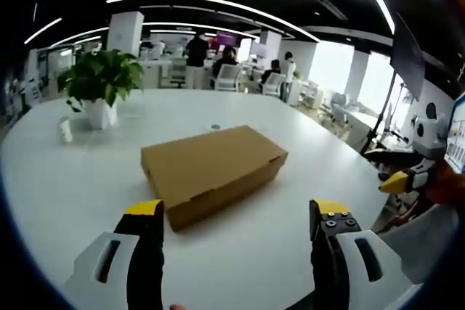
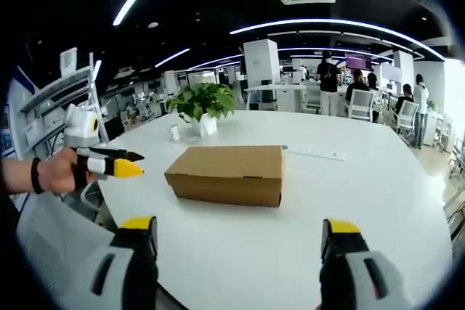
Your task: Operate the shoe box by opening the lid, removing the specified soft item, and placing it in the target area until the item is outside and the box remains undamaged.
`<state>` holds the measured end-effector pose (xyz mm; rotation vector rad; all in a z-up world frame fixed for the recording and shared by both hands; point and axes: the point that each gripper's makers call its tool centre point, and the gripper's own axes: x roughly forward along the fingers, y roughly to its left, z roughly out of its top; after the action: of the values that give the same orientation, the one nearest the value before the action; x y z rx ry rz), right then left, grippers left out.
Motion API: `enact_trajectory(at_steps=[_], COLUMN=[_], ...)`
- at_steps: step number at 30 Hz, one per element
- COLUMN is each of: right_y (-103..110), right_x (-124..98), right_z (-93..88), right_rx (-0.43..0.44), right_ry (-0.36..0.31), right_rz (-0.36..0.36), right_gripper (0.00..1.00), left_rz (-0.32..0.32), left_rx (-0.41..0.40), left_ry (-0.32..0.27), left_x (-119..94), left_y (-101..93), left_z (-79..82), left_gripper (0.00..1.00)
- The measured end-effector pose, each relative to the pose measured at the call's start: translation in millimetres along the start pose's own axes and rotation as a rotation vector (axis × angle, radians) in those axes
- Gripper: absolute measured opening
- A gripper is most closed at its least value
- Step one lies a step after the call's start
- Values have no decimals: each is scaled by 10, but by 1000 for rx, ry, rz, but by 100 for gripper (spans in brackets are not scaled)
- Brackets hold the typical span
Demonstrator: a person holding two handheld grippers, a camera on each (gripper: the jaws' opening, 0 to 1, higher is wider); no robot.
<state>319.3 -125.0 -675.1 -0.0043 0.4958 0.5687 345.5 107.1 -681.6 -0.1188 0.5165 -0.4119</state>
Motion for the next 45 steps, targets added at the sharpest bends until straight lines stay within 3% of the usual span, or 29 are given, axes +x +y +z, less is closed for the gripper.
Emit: enact_trajectory(at_steps=[14,31,38,45], right_y=[50,117,88,2], right_x=[16,91,104,113], right_z=[-8,-159,-172,-141], right_rx=[2,-49,-33,37], right_ry=[5,74,84,63], right_rz=[18,48,52,48], right_gripper=[93,92,91,91], left_rz=[2,16,16,29], left_rx=[-6,-24,-31,-58], left_ry=[7,7,13,25], left_x=[-42,-25,-5,12], left_y=[-36,35,53,122], left_z=[-8,-4,-10,-44], left_gripper=[85,84,84,84])
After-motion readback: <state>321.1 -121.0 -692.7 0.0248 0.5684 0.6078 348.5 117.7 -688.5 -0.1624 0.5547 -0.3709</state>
